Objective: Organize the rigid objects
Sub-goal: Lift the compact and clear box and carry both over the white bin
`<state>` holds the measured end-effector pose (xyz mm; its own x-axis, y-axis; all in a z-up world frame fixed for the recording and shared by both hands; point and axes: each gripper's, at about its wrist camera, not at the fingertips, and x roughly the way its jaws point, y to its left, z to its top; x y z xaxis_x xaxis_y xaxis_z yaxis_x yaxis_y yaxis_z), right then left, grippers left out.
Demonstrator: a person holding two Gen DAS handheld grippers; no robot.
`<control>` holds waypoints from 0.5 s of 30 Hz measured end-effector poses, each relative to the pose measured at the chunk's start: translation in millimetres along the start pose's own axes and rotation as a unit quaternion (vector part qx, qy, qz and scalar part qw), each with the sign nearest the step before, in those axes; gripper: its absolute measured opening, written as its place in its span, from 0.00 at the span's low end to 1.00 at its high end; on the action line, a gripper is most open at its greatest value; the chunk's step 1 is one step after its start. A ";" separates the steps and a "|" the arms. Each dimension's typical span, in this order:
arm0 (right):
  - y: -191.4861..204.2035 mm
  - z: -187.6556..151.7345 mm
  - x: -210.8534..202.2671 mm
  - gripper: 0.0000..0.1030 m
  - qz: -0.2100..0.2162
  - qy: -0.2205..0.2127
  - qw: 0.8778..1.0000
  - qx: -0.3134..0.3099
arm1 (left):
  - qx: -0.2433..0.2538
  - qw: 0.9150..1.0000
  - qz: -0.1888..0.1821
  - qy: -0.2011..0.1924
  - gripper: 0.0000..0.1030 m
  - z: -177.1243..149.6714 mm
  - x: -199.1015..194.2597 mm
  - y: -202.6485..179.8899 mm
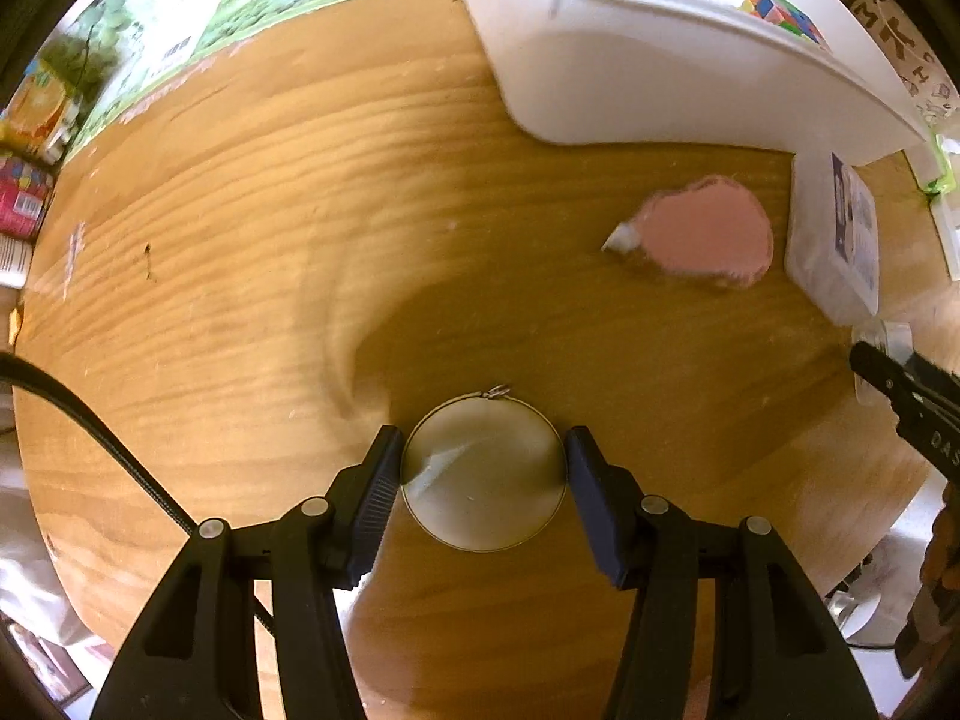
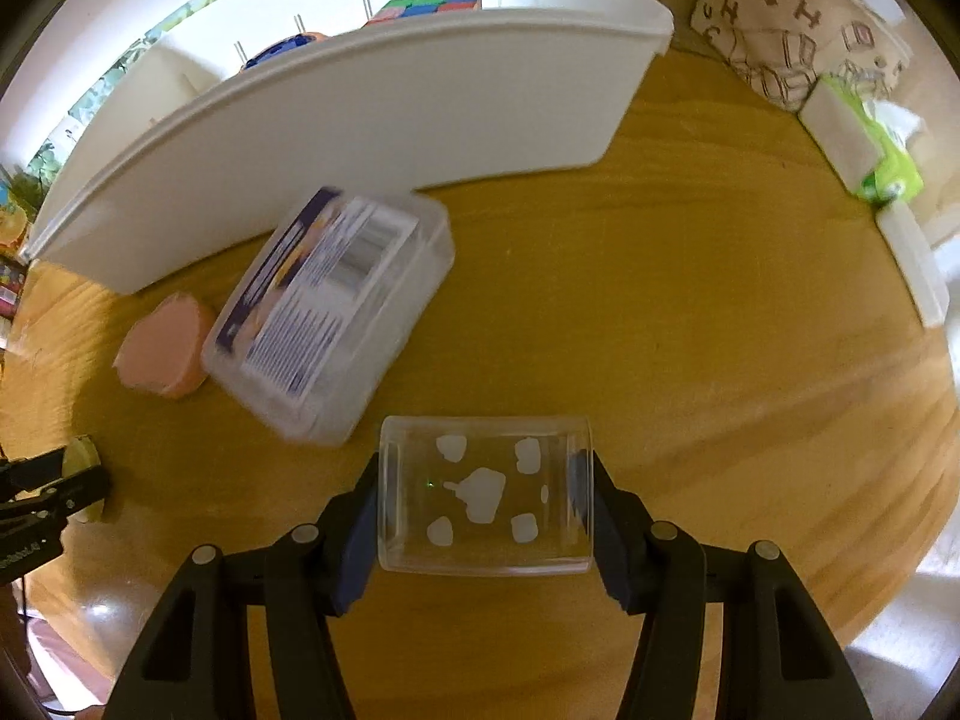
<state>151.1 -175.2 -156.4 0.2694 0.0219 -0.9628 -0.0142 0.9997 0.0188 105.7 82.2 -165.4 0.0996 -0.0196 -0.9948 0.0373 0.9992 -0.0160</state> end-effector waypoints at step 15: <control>31.5 -19.1 -46.7 0.59 0.036 -0.012 0.999 -0.014 | -0.046 0.999 0.011 0.001 0.57 -27.3 -7.8 38.0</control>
<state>119.8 -144.9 -116.0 0.2899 0.0947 -0.9524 -0.0618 0.9949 0.0801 79.2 121.3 -160.9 0.0976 0.0028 -0.9952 -0.0568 0.9984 -0.0028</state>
